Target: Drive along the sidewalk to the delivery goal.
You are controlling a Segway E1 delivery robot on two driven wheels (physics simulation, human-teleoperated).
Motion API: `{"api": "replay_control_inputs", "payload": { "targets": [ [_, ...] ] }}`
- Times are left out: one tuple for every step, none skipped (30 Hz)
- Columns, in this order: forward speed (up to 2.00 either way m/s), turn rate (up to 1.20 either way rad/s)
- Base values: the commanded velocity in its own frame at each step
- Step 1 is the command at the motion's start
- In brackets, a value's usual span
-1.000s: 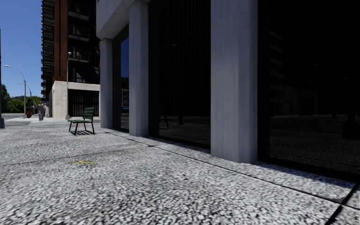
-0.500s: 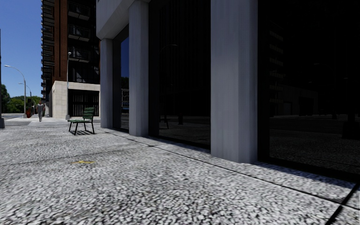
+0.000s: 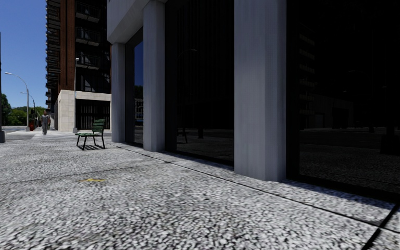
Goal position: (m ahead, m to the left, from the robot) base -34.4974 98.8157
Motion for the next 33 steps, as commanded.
{"api": "replay_control_inputs", "payload": {
  "targets": [
    [0.00,0.03],
    [0.00,0.03],
    [0.00,0.09],
    [0.00,0.13],
    [0.00,0.14],
    [0.00,0.14],
    [0.05,0.17],
    [0.15,0.20],
    [0.33,0.30],
    [0.45,0.36],
    [0.45,0.36],
    [0.54,0.39],
    [0.69,0.39],
    [0.76,0.40],
    [0.78,0.44],
    [0.78,0.44],
    [0.79,0.47],
    [0.80,0.51],
    [0.80,0.53],
    [0.80,0.54],
    [0.80,0.54],
    [0.80,0.54],
    [0.80,0.54],
    [0.82,0.54],
    [0.82,0.54],
    [0.86,0.54],
    [0.96,0.54],
    [1.01,0.54],
    [1.03,0.54],
    [1.03,0.54],
    [1.03,0.54],
    [1.04,0.54],
    [1.04,0.54]
  ]
}}
